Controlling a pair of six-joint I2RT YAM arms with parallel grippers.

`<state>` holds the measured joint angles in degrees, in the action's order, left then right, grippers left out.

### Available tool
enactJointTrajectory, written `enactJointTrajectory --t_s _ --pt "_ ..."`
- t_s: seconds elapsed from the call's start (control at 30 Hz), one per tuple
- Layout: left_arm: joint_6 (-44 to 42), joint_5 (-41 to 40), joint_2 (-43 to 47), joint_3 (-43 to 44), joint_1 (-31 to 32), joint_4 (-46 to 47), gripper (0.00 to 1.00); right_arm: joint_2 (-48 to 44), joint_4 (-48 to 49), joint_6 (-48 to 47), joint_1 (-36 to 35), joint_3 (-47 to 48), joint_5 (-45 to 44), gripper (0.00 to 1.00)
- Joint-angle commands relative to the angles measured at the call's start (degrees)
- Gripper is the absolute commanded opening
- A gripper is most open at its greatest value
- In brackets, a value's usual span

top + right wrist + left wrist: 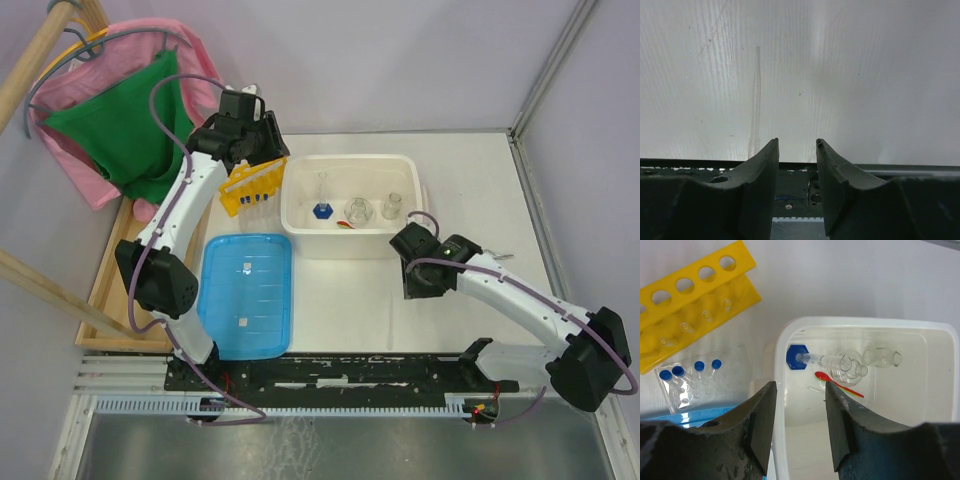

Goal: Organize the chemistry lab equipment
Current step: Pick up the chemistry item at the center of the board.

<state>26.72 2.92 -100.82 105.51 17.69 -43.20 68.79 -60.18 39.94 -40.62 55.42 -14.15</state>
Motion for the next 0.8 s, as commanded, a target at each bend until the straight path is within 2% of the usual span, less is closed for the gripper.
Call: enactJointTrajectory --t_s 0.0,0.2,0.43,0.57,0.77 --pt "0.1 1.3 0.7 -1.1 -0.2 3.5 0.51 -2.0 10.1 1.8 -3.0 -5.9 2.0 0.45" --pt "-0.1 0.7 0.9 -1.2 -0.1 3.5 0.51 2.4 20.5 0.8 -8.0 -12.1 2.8 0.46" --pt "-0.3 -0.5 2.3 -2.2 -0.1 3.3 0.51 9.5 26.4 1.3 -13.7 -12.7 2.5 0.46" --pt "-0.3 -0.9 3.4 -3.9 -0.1 3.1 0.51 12.7 26.9 1.9 -15.1 -12.6 0.6 0.46" --pt "-0.4 -1.5 4.9 -5.7 -0.1 3.1 0.51 8.9 23.4 3.8 -15.3 -13.2 -4.2 0.46"
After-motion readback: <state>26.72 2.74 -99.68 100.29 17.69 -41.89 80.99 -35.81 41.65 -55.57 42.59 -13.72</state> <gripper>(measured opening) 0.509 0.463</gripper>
